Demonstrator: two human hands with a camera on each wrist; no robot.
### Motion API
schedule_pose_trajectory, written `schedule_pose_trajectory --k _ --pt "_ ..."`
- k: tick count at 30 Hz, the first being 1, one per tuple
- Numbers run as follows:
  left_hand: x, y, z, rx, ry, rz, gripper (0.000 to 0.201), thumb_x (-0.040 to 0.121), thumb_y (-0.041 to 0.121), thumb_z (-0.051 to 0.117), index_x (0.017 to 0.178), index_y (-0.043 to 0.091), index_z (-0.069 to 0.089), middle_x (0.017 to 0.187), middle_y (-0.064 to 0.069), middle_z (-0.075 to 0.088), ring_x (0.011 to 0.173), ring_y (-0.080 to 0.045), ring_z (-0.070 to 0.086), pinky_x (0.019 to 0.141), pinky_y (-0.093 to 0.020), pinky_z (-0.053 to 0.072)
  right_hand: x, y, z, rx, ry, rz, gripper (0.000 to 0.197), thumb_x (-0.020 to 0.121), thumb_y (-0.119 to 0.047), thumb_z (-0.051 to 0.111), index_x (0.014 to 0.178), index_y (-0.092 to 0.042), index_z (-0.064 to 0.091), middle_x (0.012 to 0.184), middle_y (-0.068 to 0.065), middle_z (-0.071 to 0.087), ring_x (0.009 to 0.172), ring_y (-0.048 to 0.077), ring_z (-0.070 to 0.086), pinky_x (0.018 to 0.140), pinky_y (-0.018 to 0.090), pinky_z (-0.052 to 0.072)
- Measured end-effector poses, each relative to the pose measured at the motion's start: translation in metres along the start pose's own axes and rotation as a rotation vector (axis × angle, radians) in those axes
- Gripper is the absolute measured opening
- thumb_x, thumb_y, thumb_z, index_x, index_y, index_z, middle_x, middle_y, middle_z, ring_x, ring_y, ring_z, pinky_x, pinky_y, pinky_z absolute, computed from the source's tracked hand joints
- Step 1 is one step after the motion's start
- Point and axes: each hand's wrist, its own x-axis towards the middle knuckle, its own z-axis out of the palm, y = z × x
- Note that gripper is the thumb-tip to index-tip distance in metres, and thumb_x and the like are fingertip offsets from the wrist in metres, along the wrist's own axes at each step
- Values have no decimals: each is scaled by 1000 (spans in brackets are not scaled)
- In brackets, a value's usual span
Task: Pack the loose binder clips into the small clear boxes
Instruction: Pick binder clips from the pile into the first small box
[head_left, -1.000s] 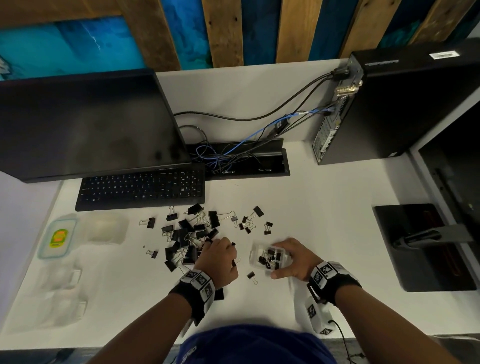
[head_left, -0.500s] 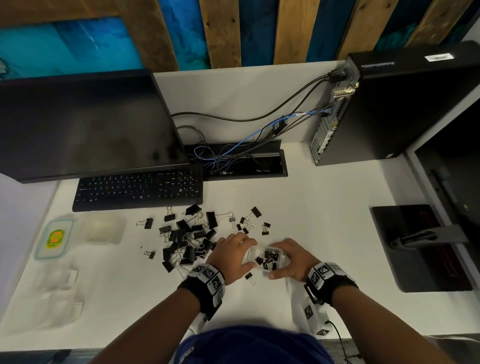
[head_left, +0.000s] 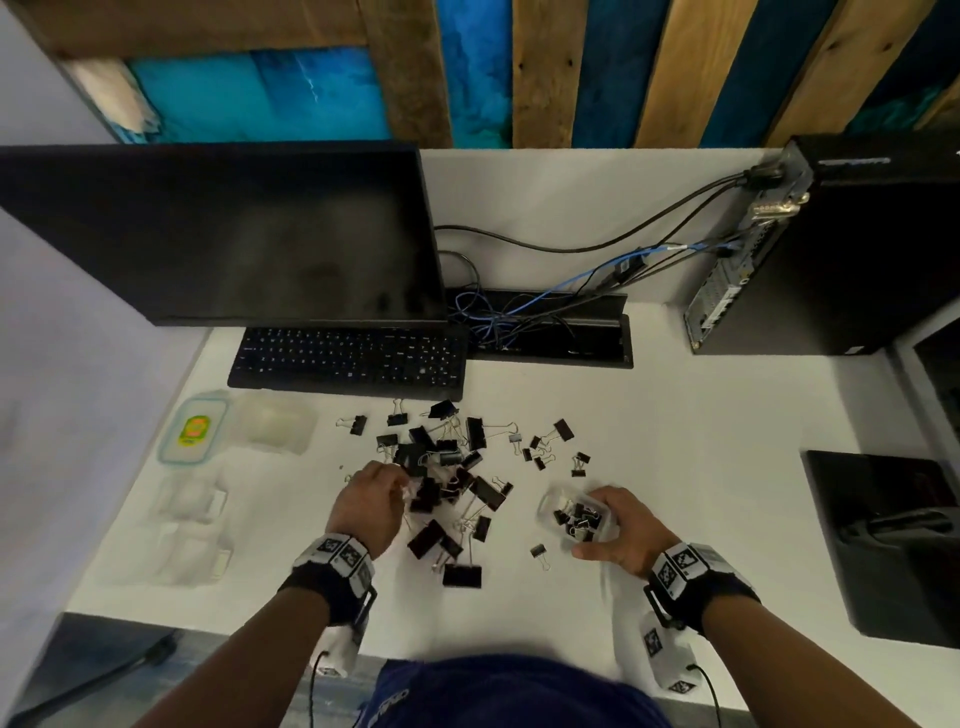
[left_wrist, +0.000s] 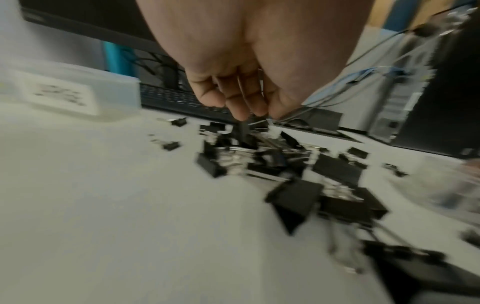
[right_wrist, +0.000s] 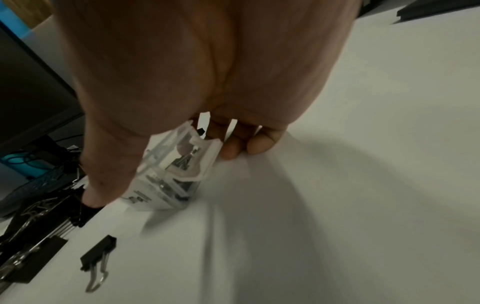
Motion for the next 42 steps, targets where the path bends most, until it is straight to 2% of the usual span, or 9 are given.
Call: schedule_pose_trajectory --k 3,6,9,14,18,22,29,36,42 --pt "1 -38 -8 114 -115 -167 41 87 14 58 128 22 55 139 -1 44 116 -26 49 91 -40 50 -5 -7 2 -43 3 27 111 44 -81 77 135 -23 47 125 -8 48 117 12 48 104 31 38" --pt "1 -64 -9 240 -287 -153 55 92 22 56 143 30 39 155 6 26 131 -24 37 101 -41 45 -10 -13 8 -64 40 64 98 54 -69 80 135 -23 46 124 -7 47 118 16 48 101 30 38" --pt "1 -75 -6 231 -308 -115 49 93 21 55 140 26 44 147 2 35 129 -24 38 103 -39 43 -15 -20 14 -106 64 113 90 65 -58 83 137 -21 45 127 -4 47 119 17 49 100 28 37" --pt "2 -89 -6 131 -227 -48 29 93 7 48 118 17 60 121 -5 54 113 -26 50 92 -33 45 -19 -55 29 -205 147 99 79 71 -43 83 138 -20 47 130 -3 56 119 18 54 96 25 40" --pt "2 -104 -9 69 -218 -62 34 90 4 49 120 17 60 120 -5 56 107 -25 54 90 -36 47 -12 -112 66 -248 148 -32 79 73 -48 79 139 -20 46 127 -8 54 115 15 54 95 26 43" --pt "-2 -110 -17 -63 -160 -30 30 87 7 53 114 16 63 112 -6 58 93 -26 61 84 -36 51 -5 -167 109 -248 25 -153 77 74 -46 79 139 -23 44 124 -10 56 113 12 55 92 24 43" --pt "-5 -111 -52 -264 -158 28 22 83 11 61 102 21 61 95 10 55 73 -6 54 76 -23 48 14 -210 162 -538 -103 -253 78 71 -69 68 135 -32 42 123 1 58 108 18 51 90 35 48" --pt "-16 -122 -69 -329 -147 38 20 85 13 62 100 27 60 96 12 56 75 -6 60 75 -21 49 37 -215 191 -689 -126 -297 80 74 -66 66 142 -31 42 142 -6 49 127 21 38 105 40 35" --pt "-34 -108 -65 -170 -355 355 25 91 20 57 116 23 56 112 7 54 93 -10 59 83 -23 47 41 -215 196 -726 -118 -247 85 71 -71 65 142 -29 43 142 -7 50 125 21 38 104 41 36"
